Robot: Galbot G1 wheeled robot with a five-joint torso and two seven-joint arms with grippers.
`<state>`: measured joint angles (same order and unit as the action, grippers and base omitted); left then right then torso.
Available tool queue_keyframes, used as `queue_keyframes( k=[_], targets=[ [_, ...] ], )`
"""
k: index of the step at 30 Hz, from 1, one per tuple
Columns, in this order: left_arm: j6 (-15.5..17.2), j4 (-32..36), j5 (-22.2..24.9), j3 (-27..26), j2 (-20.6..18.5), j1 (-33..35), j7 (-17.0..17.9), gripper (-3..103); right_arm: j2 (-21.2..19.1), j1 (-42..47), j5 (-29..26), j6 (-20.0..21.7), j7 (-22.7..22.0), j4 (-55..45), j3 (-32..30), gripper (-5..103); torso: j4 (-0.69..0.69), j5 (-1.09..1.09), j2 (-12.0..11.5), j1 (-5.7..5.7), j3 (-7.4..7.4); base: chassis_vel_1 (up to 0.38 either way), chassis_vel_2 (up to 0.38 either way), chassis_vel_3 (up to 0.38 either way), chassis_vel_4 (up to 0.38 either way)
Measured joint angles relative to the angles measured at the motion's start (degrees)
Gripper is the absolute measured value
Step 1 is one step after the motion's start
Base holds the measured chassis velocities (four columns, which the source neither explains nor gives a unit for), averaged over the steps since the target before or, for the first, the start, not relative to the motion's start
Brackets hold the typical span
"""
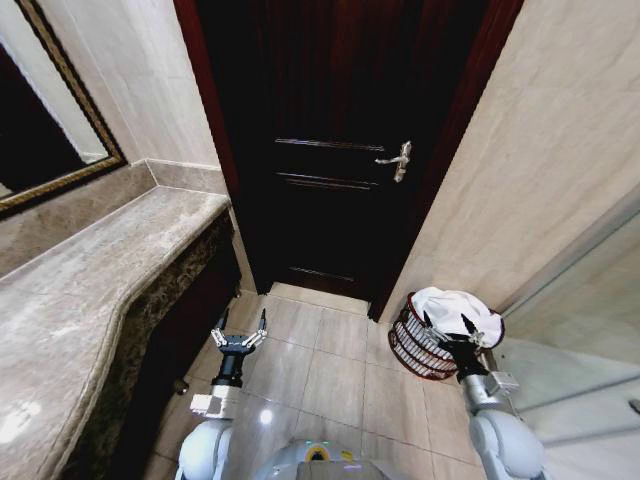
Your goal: Discard the used towel into the hamper.
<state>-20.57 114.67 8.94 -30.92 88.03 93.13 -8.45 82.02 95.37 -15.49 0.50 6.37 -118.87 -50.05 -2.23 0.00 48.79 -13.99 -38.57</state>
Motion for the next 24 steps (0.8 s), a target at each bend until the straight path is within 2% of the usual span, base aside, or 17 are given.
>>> queue_keyframes(
  k=[11, 24],
  targets=[
    [-0.11, 0.16, -1.69, 0.4, 0.59, -0.1, -0.47, 100, -0.19, 0.98, -0.3, -1.7, 0.57, 0.91, -1.03, 100, 0.0, 0.0, 0.03, 0.04, 0.02, 0.137, -0.127, -0.132, 0.129],
    [-0.47, 0.3, -2.89, 0.91, 1.36, -0.28, -1.3, 100, -0.8, 1.85, -1.38, -3.67, 2.09, 1.79, -2.34, 100, -0.01, 0.01, 0.01, 0.0, 0.0, -0.001, -0.056, -0.066, -0.002]
  ],
)
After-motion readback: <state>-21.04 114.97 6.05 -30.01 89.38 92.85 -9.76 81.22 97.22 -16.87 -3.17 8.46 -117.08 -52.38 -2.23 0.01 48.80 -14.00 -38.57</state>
